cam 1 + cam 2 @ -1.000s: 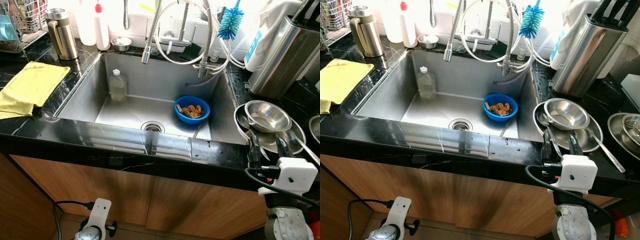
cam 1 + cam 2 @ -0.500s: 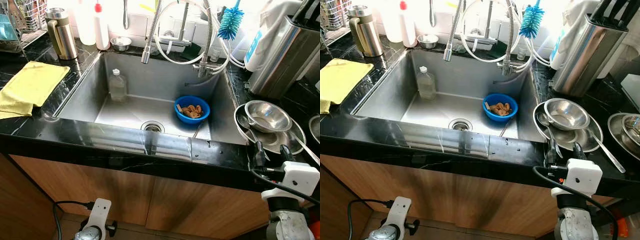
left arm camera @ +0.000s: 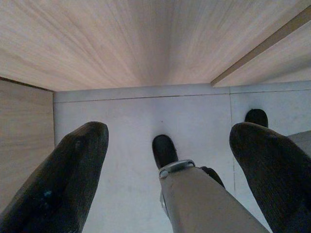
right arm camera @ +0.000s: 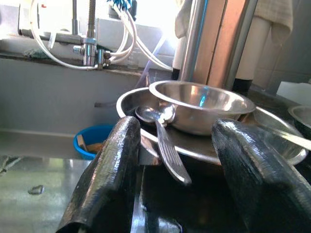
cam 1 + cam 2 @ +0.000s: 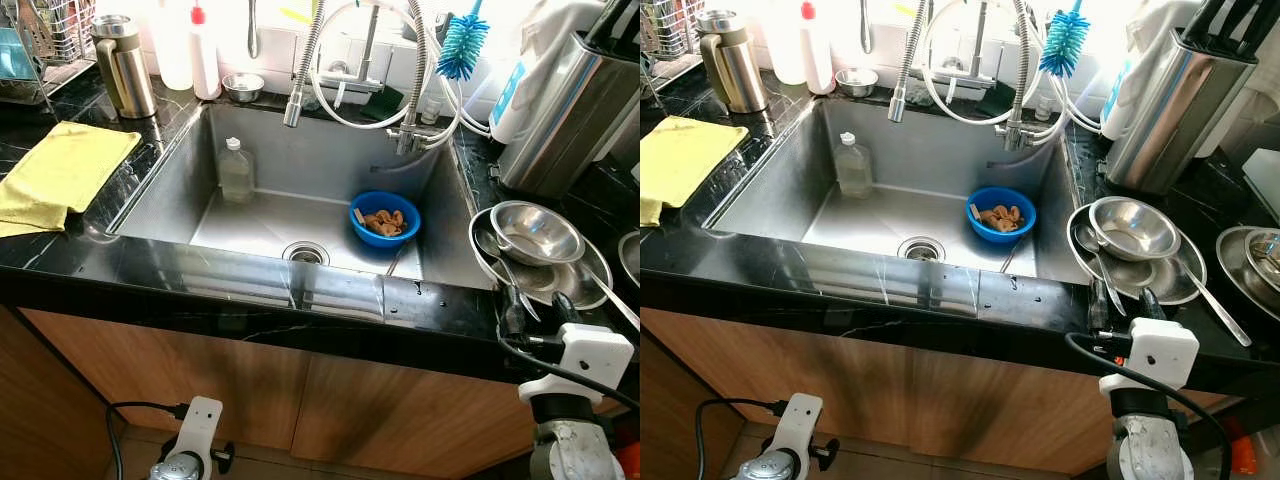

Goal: Kitchen organization

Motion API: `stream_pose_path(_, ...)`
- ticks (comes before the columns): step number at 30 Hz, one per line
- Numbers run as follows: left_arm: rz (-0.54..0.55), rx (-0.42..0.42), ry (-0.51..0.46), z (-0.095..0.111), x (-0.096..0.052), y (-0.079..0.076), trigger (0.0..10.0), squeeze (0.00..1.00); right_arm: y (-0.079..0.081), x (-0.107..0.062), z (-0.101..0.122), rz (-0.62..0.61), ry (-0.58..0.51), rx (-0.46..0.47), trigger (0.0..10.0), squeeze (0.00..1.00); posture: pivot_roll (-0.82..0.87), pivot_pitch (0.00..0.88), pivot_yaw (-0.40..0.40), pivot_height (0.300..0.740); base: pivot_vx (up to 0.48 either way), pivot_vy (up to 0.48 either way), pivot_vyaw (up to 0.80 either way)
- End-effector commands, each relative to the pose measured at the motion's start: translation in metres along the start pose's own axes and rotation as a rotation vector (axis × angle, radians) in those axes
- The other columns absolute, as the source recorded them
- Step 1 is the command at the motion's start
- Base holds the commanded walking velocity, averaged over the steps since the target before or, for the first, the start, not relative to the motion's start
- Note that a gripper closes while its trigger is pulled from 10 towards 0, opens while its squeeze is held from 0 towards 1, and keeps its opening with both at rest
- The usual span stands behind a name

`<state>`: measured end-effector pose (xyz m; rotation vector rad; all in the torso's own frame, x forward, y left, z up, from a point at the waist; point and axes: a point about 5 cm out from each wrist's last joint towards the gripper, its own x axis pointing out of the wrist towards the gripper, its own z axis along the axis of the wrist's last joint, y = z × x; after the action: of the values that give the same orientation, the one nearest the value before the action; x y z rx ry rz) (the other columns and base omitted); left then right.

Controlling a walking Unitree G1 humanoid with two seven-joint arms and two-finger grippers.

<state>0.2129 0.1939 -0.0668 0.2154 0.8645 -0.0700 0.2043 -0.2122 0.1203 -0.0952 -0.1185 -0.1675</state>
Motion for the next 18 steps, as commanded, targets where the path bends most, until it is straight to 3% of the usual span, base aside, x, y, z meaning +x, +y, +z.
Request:
stream_pose_path(1, -0.013, 0.014, 0.011, -0.0027, -0.0002, -0.0034, 10.0, 0.00, -0.0042, -0.0012, -0.0036, -0.003, 0.013, -0.007, 10.0, 0.00, 0.15, 0.086, -0.133, 0.736, 0.000, 0.000, 0.00)
stream_pose_path(9, -0.015, 0.019, 0.012, -0.0034, -0.0004, -0.0032, 10.0, 0.00, -0.0030, 0.0000, -0.0049, 0.007, 0.011, -0.004, 10.0, 0.00, 0.15, 0.072, -0.131, 0.736, 0.000, 0.000, 0.00)
stream_pose_path(10, -0.016, 0.020, 0.012, -0.0034, -0.0004, -0.0033, 10.0, 0.00, -0.0030, 0.0001, -0.0050, 0.006, 0.010, -0.004, 9.2, 0.00, 0.15, 0.072, -0.131, 0.736, 0.000, 0.000, 0.00)
stream_pose_path(11, -0.016, 0.020, 0.012, -0.0034, -0.0004, -0.0033, 10.0, 0.00, -0.0031, 0.0002, -0.0050, 0.006, 0.009, -0.004, 9.2, 0.00, 0.15, 0.071, -0.131, 0.736, 0.000, 0.000, 0.00)
stream_pose_path(12, -0.016, 0.021, 0.012, -0.0035, -0.0004, -0.0034, 10.0, 0.00, -0.0032, 0.0002, -0.0051, 0.006, 0.008, -0.005, 4.3, 0.00, 0.15, 0.069, -0.131, 0.736, 0.000, 0.000, 0.00)
stream_pose_path(13, -0.016, 0.022, 0.012, -0.0034, -0.0004, -0.0034, 10.0, 0.00, -0.0032, 0.0003, -0.0049, 0.008, 0.006, -0.008, 1.5, 0.00, 0.15, 0.069, -0.131, 0.736, 0.000, 0.000, 0.00)
stream_pose_path(14, -0.016, 0.023, 0.012, -0.0034, -0.0004, -0.0034, 10.0, 0.00, -0.0030, 0.0006, -0.0044, 0.011, 0.002, -0.010, 0.0, 0.00, 0.15, 0.070, -0.133, 0.736, 0.000, 0.000, 0.00)
stream_pose_path(18, -0.016, 0.022, 0.012, -0.0032, -0.0004, -0.0034, 10.0, 0.00, -0.0030, 0.0012, -0.0035, 0.014, -0.002, -0.011, 0.0, 0.00, 0.15, 0.074, -0.134, 0.736, 0.000, 0.000, 0.00)
